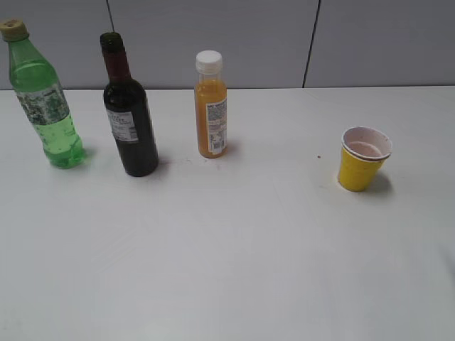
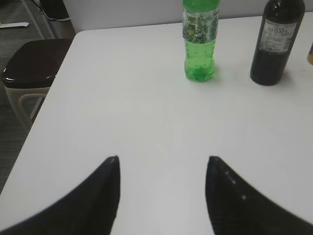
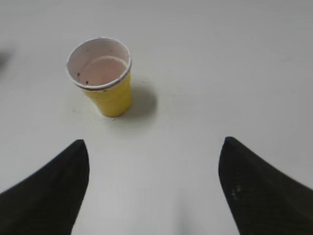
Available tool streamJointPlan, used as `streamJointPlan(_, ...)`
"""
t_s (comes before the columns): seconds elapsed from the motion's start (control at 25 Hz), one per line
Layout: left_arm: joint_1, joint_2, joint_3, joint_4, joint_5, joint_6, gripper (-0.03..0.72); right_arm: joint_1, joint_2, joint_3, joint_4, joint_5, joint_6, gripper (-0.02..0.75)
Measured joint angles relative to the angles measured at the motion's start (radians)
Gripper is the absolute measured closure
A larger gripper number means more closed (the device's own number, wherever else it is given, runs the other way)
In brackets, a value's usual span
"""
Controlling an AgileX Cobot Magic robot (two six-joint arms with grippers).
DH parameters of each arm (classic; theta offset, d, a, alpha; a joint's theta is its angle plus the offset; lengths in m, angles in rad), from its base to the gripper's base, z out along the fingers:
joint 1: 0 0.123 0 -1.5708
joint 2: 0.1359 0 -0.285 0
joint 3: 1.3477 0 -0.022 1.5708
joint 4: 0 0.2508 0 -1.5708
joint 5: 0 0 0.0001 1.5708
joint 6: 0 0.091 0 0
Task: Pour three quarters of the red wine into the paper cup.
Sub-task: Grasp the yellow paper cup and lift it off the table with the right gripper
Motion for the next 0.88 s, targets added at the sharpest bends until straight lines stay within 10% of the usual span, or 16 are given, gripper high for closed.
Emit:
streamJointPlan(0.4,0.000,0.000,0.000,0.000,0.000,0.000,0.263,0.009,0.091,0.112,-0.379,-0.410,0.318,0.105)
streamJointPlan(0.88,0.000,0.000,0.000,-0.002,0.000,0.000,0.263,0.009,0.368,0.291,-0.500,-0.920,0.430,0.186)
